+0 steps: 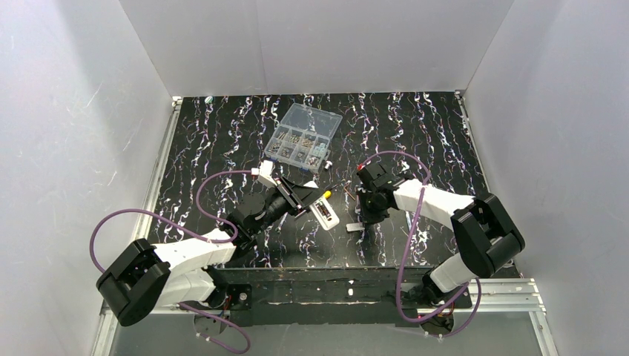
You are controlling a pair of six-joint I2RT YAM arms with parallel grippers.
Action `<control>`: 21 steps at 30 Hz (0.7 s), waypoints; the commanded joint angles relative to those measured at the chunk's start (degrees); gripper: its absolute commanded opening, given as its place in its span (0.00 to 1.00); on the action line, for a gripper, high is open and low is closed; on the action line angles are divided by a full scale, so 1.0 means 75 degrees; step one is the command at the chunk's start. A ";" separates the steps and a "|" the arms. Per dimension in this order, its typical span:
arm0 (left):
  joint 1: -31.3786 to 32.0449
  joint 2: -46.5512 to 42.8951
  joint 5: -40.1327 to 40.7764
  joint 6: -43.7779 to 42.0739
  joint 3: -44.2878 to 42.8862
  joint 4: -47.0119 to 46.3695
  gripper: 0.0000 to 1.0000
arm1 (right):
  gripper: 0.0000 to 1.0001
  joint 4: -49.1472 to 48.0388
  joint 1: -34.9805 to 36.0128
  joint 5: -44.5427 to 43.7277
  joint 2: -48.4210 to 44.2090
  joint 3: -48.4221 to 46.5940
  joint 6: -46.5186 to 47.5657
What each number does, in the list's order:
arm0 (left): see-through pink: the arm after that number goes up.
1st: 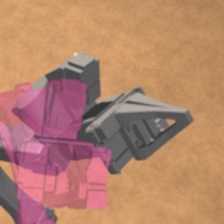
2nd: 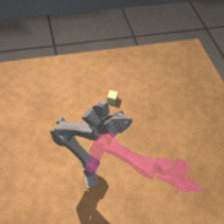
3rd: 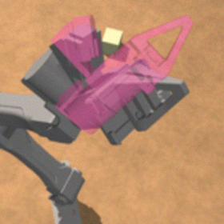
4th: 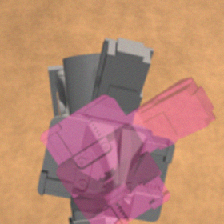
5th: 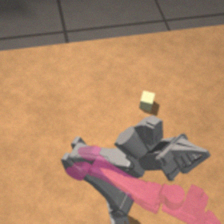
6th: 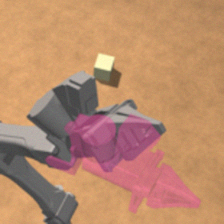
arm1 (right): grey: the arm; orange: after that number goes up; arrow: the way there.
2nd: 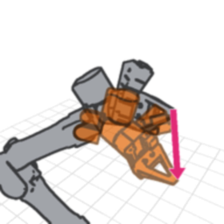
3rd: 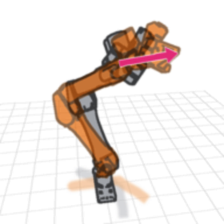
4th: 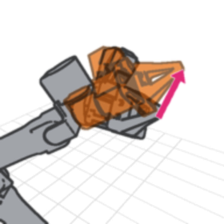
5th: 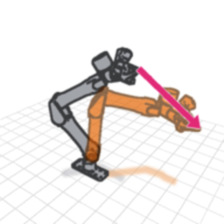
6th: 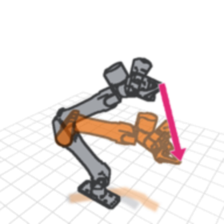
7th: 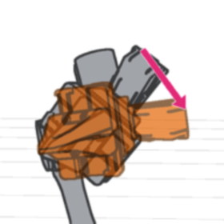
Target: Load the batteries into the remote control
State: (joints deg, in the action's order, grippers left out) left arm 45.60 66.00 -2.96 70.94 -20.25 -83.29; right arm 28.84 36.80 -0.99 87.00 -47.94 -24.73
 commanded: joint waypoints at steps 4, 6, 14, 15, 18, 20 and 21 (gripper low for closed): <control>0.0029 -0.0228 0.0049 -0.0060 -0.0098 -0.0659 0.00 | 0.02 -0.0330 -0.0009 0.0299 -0.0830 -0.0141 -0.0312; 0.0030 -0.0256 0.0057 -0.0057 -0.0088 -0.0659 0.00 | 0.01 -0.0669 -0.0008 0.0435 -0.0908 -0.0225 -0.0605; 0.0036 -0.0351 0.0074 -0.0051 -0.0083 -0.0655 0.00 | 0.01 -0.2073 -0.0002 0.0875 0.0035 -0.0598 -0.3167; 0.0035 -0.0371 0.0076 -0.0054 -0.0088 -0.0660 0.00 | 0.01 -0.2285 0.0003 0.0836 0.0162 -0.0563 -0.3499; 0.0036 -0.0429 0.0095 -0.0070 -0.0069 -0.0652 0.00 | 0.01 -0.2849 0.0035 0.0709 0.0485 -0.0518 -0.4260; 0.0032 -0.0445 0.0090 -0.0066 -0.0055 -0.0640 0.00 | 0.01 -0.2841 0.0081 0.0533 0.0694 -0.0694 -0.4482; 0.0035 -0.0444 0.0090 -0.0059 -0.0054 -0.0651 0.00 | 0.01 -0.2803 0.0104 0.0417 0.0772 -0.0775 -0.4574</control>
State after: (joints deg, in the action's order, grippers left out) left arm 45.60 65.43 -2.92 70.96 -20.25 -83.26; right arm 12.34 36.91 4.25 90.80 -50.81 -50.81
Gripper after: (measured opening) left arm 0.244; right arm 0.026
